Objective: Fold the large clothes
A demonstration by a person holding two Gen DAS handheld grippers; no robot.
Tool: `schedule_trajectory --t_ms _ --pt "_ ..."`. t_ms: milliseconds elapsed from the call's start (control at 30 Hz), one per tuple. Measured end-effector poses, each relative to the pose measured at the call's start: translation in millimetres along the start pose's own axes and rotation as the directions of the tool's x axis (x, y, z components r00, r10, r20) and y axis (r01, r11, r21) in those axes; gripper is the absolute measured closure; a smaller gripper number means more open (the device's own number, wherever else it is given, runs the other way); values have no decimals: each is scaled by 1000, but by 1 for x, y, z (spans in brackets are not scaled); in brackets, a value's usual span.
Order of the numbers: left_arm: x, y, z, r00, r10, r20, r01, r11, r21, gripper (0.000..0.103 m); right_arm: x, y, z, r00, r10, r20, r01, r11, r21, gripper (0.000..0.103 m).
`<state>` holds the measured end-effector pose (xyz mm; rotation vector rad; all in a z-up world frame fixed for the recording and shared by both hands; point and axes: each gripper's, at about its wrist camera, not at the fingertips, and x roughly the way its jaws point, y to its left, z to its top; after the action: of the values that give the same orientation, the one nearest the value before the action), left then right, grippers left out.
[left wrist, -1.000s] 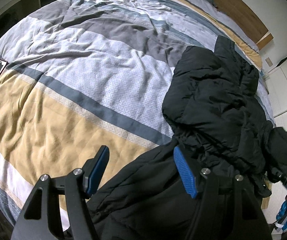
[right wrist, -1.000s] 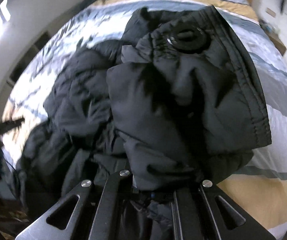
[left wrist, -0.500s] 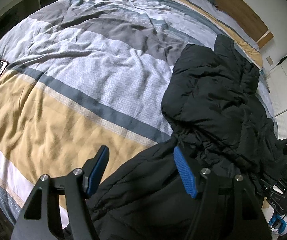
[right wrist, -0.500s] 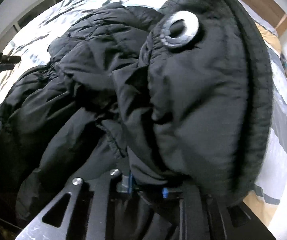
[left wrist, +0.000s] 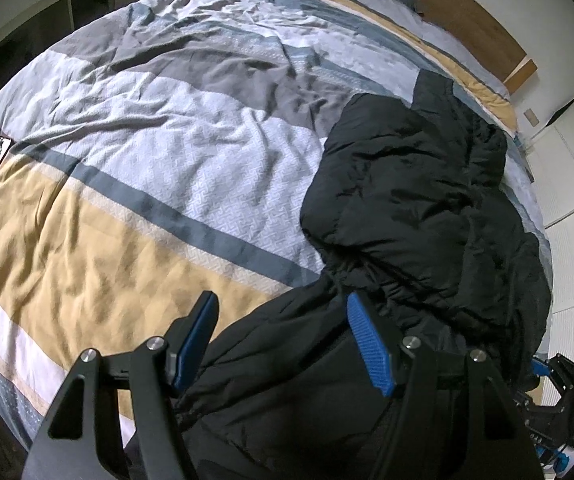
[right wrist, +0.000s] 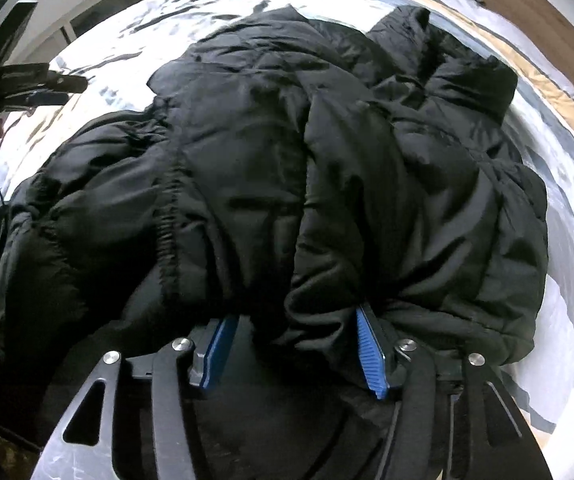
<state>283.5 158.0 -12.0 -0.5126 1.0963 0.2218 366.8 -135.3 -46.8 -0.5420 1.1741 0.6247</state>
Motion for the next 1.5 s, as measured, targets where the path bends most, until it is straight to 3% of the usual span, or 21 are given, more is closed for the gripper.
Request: schedule_trajectory --t_ms 267,500,700,933,1133,1500 --pt "-1 -28 0 999 -45 4 45 998 37 38 -30 7 -13 997 65 33 -65 998 8 46" --pt "1 -77 3 994 -112 -11 113 985 130 38 -57 -3 -9 992 99 72 -102 994 43 46" --pt "8 -137 3 980 -196 -23 195 942 272 38 -66 -55 4 996 13 92 -28 985 171 45" --pt "31 -198 -6 966 -246 -83 258 869 422 38 -45 -112 18 994 -67 85 32 935 354 44" --pt "62 -225 -13 970 -213 -118 243 820 519 38 -4 -125 27 997 -62 33 43 912 408 43" --pt "108 -217 -19 980 -141 -143 199 776 599 38 49 -133 31 999 -28 -40 44 873 485 34"
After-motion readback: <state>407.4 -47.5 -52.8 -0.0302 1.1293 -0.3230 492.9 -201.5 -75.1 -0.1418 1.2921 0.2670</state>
